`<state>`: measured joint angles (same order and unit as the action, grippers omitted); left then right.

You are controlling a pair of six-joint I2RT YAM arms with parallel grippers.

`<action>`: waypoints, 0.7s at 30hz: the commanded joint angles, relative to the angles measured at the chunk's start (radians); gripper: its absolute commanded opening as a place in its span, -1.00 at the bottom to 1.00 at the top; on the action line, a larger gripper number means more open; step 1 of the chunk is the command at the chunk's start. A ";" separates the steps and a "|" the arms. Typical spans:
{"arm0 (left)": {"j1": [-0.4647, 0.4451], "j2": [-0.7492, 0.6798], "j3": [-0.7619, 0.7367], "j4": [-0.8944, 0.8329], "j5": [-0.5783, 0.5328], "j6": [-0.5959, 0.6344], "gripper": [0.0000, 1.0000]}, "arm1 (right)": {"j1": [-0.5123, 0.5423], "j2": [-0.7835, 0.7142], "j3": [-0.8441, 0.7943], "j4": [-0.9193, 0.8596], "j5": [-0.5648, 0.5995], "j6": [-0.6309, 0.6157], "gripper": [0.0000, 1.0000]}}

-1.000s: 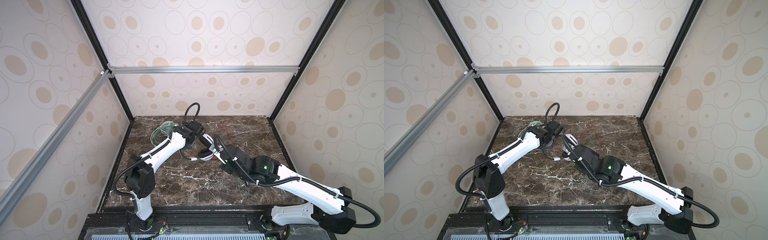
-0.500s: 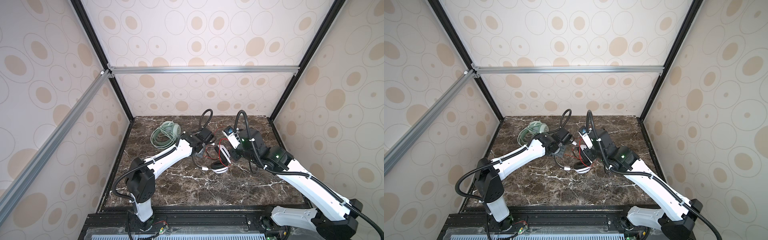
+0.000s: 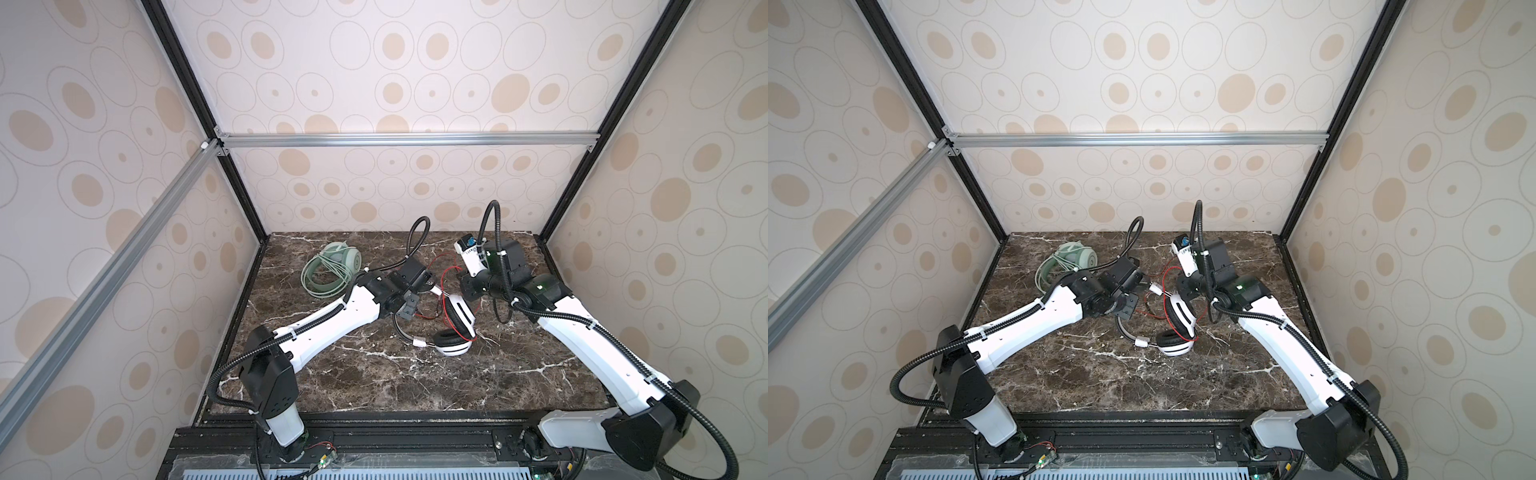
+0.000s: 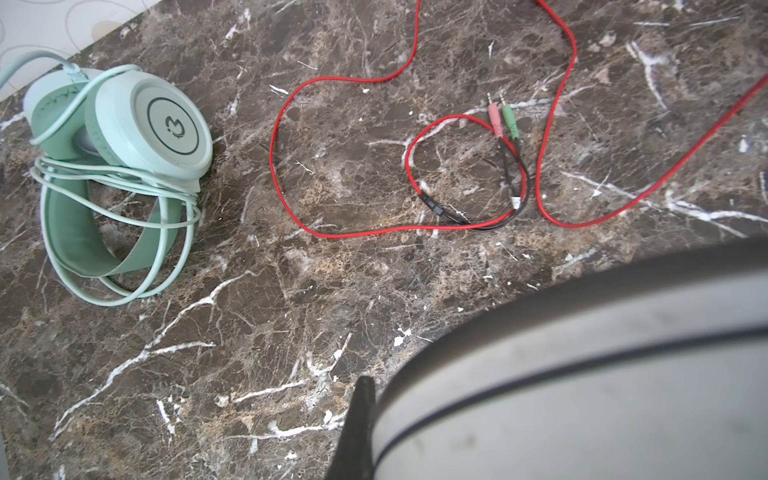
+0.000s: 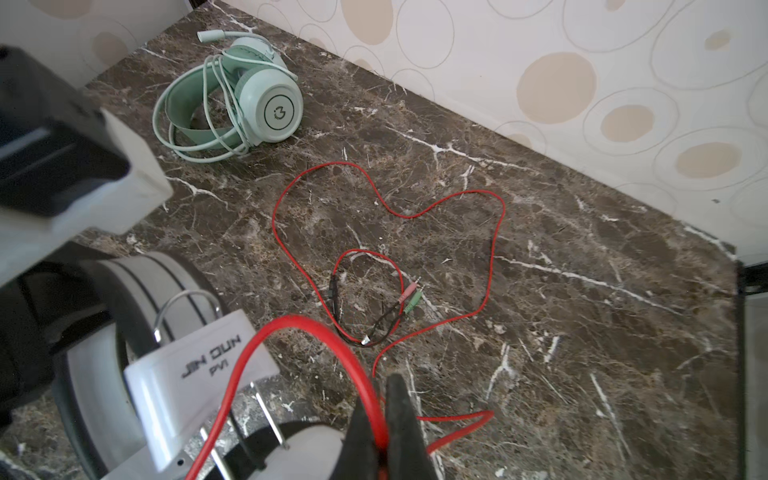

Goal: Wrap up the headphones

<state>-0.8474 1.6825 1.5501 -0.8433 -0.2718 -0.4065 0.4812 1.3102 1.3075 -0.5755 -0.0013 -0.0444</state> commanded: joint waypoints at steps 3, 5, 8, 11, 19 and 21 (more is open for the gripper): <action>-0.005 -0.078 0.007 0.061 0.057 0.018 -1.00 | -0.098 0.026 -0.074 0.101 -0.182 0.130 -1.00; -0.006 -0.110 0.002 0.077 0.088 0.031 -1.00 | -0.115 0.043 -0.076 0.116 -0.219 0.149 -1.00; -0.005 -0.171 0.002 0.119 0.153 0.044 -1.00 | -0.119 0.068 -0.073 0.133 -0.240 0.162 -1.00; -0.003 -0.204 0.059 0.118 0.172 0.039 -1.00 | -0.125 0.078 -0.070 0.145 -0.310 0.166 -0.69; 0.057 -0.096 0.385 -0.030 0.122 0.021 -1.00 | -0.129 -0.106 -0.205 0.189 -0.277 0.164 0.57; 0.085 -0.083 0.385 -0.021 0.147 0.020 -1.00 | -0.135 -0.173 -0.246 0.178 -0.272 0.165 0.63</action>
<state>-0.8001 1.5806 1.8942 -0.8627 -0.1574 -0.3695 0.3546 1.2247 1.0939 -0.4152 -0.2779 0.1162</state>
